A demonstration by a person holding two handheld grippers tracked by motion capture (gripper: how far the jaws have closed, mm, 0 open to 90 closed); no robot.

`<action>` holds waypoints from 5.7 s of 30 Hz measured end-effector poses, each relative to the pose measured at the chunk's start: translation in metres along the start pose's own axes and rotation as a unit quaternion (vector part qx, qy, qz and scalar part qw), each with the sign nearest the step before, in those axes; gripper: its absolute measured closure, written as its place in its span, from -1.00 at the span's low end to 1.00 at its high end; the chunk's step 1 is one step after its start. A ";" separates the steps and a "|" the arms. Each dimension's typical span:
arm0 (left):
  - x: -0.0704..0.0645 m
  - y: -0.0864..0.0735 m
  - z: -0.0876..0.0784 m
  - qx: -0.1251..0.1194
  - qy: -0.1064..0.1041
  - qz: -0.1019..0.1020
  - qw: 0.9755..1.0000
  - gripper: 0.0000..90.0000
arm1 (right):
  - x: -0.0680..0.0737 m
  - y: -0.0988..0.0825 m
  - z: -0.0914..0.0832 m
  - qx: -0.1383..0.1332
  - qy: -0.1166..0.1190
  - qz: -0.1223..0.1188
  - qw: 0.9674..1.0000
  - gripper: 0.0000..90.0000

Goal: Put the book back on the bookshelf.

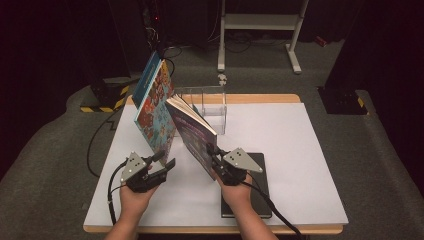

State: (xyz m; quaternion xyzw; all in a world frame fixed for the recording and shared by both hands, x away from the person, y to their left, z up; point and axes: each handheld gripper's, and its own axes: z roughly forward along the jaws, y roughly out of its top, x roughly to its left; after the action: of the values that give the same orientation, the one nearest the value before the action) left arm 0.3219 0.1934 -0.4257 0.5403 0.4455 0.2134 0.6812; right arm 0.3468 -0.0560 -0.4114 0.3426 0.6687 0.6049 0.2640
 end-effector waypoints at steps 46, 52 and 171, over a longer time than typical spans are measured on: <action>-0.069 0.031 0.059 0.007 -0.082 -0.040 0.996 -0.58 | 0.004 -0.018 -0.008 0.086 0.035 0.006 0.996 0.76; -0.066 0.031 0.054 0.006 -0.077 -0.045 0.996 -0.60 | 0.022 -0.016 -0.004 0.090 0.056 -0.012 0.994 0.73; -0.038 0.043 0.030 -0.019 0.038 0.051 0.998 0.52 | -0.106 -0.052 -0.102 0.116 -0.079 0.020 0.990 0.11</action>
State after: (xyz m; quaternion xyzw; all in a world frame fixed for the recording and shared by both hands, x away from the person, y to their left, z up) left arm 0.3356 0.1618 -0.3706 0.5402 0.4392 0.2768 0.6623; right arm 0.3272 -0.2041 -0.4563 0.4306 0.7043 0.4994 0.2629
